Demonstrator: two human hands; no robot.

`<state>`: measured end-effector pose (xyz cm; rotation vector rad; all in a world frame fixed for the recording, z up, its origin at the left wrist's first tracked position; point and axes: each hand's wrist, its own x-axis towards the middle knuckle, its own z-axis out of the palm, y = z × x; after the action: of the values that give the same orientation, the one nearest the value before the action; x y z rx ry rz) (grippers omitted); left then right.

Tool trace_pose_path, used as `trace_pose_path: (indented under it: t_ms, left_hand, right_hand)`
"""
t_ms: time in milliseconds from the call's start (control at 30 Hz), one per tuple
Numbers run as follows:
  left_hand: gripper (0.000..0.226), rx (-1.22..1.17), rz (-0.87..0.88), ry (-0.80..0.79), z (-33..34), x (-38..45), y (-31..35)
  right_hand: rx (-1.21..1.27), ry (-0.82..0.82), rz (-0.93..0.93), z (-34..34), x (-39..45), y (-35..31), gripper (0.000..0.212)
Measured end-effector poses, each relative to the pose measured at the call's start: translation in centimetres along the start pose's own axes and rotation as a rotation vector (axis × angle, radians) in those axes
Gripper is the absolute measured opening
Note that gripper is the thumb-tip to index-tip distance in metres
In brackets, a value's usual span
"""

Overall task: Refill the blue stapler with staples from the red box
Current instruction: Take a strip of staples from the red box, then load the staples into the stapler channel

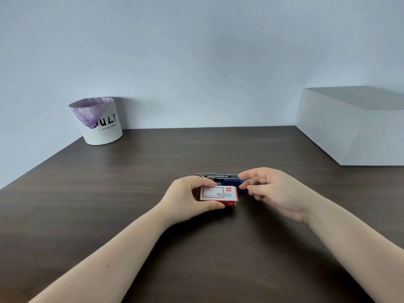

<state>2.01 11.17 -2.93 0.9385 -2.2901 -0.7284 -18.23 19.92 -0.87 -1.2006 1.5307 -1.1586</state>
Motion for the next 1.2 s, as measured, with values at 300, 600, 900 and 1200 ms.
trace_pose_path:
  t_ms: [300, 600, 900, 1200]
  left_hand:
    - [0.047, 0.065, 0.094, -0.010, 0.1, 0.1, -0.4]
    - [0.055, 0.095, 0.089, -0.023, 0.3, 0.2, -0.4]
    - [0.007, -0.123, 0.061, 0.191, 0.1, -0.2, -0.3]
    - [0.023, -0.197, -0.117, 0.380, -0.3, 0.2, -0.7]
  right_hand:
    - [0.051, 0.060, 0.015, 0.4, -0.2, -0.2, 0.017]
    - [0.163, 0.092, 0.074, 0.2, -0.5, -0.6, 0.009]
    - [0.337, 0.051, 0.059, -0.6, -0.2, -0.8, 0.018]
    - [0.299, 0.030, 0.027, 0.0, 0.3, -2.5, 0.026]
